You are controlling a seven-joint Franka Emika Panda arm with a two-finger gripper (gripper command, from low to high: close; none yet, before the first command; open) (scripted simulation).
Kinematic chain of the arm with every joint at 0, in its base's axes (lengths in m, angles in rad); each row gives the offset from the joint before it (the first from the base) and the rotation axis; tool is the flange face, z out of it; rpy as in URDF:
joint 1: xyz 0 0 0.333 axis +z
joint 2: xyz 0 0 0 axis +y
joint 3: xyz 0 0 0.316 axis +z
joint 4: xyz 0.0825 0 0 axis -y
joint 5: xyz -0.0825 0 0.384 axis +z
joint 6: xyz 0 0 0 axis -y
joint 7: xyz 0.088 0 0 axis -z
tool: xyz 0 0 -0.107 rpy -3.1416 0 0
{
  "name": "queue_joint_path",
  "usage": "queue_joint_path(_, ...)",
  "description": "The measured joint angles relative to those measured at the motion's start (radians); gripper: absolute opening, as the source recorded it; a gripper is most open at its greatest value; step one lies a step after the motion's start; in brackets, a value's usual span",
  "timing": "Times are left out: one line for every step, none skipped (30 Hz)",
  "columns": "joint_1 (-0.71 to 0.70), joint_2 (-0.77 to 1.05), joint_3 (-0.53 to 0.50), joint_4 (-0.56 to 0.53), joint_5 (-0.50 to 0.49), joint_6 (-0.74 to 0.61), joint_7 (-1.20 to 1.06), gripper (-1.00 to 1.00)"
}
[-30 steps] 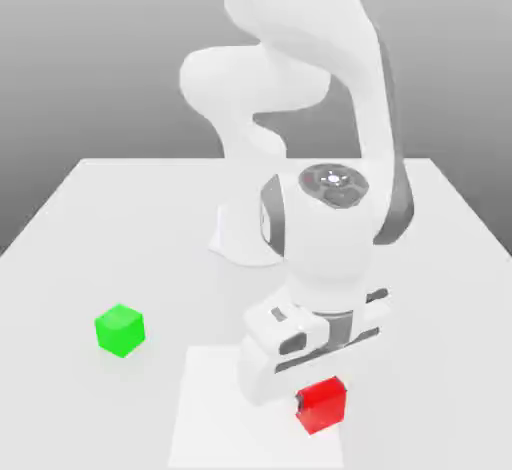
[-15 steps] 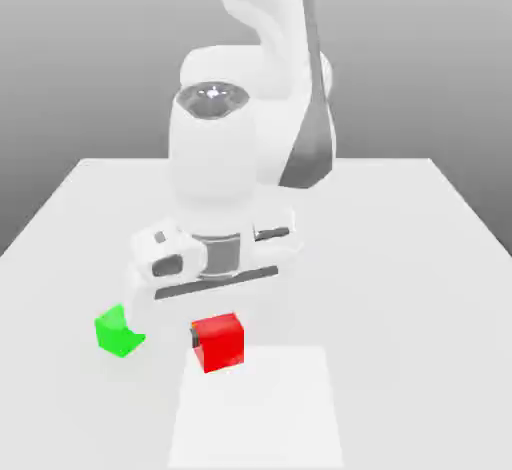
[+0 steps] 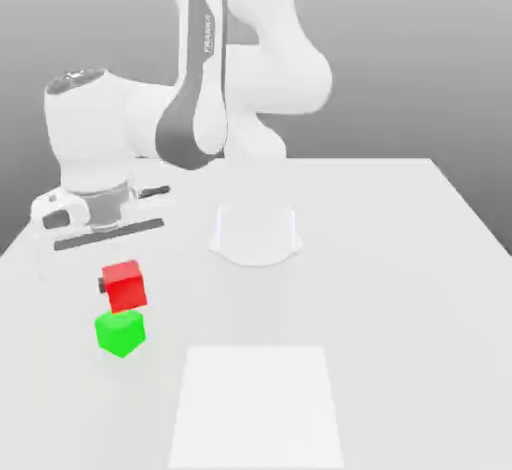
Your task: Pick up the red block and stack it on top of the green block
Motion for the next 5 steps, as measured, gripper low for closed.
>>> queue_joint_path(0.006,0.020,0.001,0.001,0.023,0.018,-0.016,-1.00)
queue_joint_path(0.009,0.039,0.002,0.001,0.040,0.037,-0.028,-1.00)
queue_joint_path(0.011,0.056,0.002,0.001,0.050,0.057,-0.035,-1.00)
queue_joint_path(0.011,0.073,0.002,0.001,0.051,0.077,-0.036,-1.00)
queue_joint_path(0.013,0.088,-0.001,0.000,0.043,0.098,-0.030,-1.00)
